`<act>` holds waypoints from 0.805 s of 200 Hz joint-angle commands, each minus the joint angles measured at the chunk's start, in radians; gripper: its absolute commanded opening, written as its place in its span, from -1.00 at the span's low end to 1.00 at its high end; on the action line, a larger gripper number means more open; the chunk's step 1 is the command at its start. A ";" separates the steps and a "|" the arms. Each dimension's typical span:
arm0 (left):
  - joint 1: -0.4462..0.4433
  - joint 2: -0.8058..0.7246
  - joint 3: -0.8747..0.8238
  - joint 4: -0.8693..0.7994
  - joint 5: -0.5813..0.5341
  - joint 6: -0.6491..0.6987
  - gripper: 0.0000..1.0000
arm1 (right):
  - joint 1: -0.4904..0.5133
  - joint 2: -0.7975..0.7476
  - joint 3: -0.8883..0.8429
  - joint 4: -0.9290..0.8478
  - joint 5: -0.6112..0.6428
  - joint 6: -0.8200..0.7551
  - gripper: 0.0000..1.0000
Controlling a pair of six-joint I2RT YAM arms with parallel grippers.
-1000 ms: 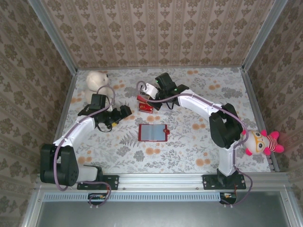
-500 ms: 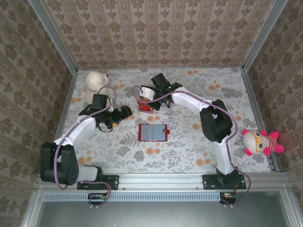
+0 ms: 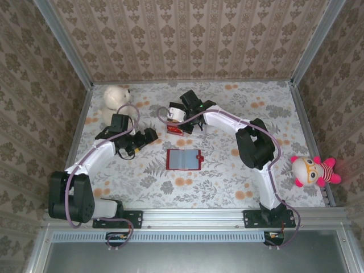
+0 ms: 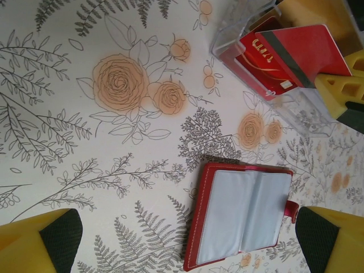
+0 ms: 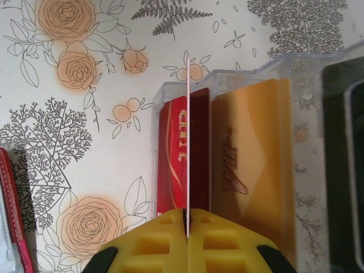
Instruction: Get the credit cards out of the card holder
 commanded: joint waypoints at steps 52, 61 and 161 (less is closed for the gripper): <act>0.011 -0.023 -0.026 0.000 -0.015 -0.010 1.00 | 0.010 -0.005 -0.001 0.054 0.066 -0.029 -0.50; 0.011 -0.023 -0.027 0.000 -0.011 -0.008 1.00 | 0.012 -0.015 -0.007 0.060 0.067 -0.028 -0.50; -0.065 0.010 0.038 -0.082 -0.048 0.053 0.85 | 0.018 -0.328 -0.184 0.127 0.077 0.492 -0.38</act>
